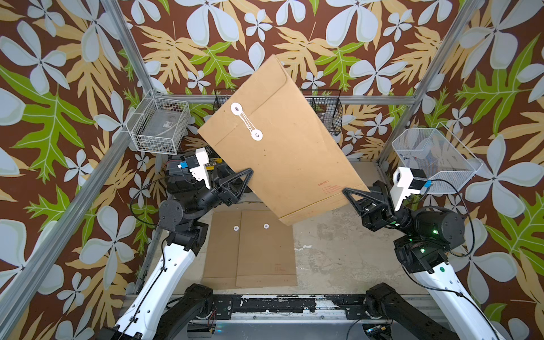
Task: Open the file bag
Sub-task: Pick up the file bag from the center of the board.
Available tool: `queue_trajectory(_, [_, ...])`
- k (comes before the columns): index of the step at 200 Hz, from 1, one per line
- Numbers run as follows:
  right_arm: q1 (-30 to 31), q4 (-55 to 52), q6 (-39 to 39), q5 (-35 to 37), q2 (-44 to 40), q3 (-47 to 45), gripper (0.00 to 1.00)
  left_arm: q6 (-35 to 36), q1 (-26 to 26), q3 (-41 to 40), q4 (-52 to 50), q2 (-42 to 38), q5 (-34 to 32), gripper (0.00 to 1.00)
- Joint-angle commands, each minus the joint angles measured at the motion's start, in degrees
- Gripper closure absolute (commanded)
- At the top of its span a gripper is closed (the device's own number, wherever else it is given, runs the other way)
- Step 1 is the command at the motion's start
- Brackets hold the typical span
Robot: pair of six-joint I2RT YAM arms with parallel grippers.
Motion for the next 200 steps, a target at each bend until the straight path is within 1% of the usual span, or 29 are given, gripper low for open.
queue_trajectory(1, [0.4, 7.9, 5.7, 4.7, -1.2, -2.1, 1.00, -3.9, 0.2, 0.7, 6.8, -0.1, 2.6, 0.38])
queue_trajectory(25, [0.5, 8.5, 6.6, 7.1, -1.6, -4.1, 1.00, -4.4, 0.1, 1.0, 7.3, -0.9, 2.0, 0.53])
queue_trajectory(53, [0.9, 11.7, 9.4, 7.4, -1.3, -6.9, 1.00, -6.0, 0.1, 2.6, 8.1, -1.0, 2.0, 0.61])
queue_trajectory(78, [1.1, 13.5, 10.5, 7.9, -1.8, -9.1, 1.00, -7.8, 0.2, 3.8, 9.8, -0.3, 2.4, 0.65])
queue_trajectory(105, [1.1, 14.1, 10.8, 8.7, -1.8, -10.3, 1.00, -8.2, 0.2, 4.3, 9.9, 0.0, 2.5, 0.69])
queue_trajectory(144, [1.9, 17.5, 13.6, 12.1, -2.0, -13.7, 1.00, -10.0, 0.2, 3.8, 11.6, 0.4, 2.0, 0.74])
queue_trajectory(177, [2.9, 19.4, 14.3, 12.1, -0.8, -14.8, 1.00, -10.0, 0.1, 4.1, 11.8, 1.2, 1.9, 0.75])
queue_trajectory(200, [3.9, 20.3, 14.4, 13.2, -0.8, -15.8, 1.00, -11.0, 0.2, 3.9, 12.5, 1.6, 1.7, 0.78])
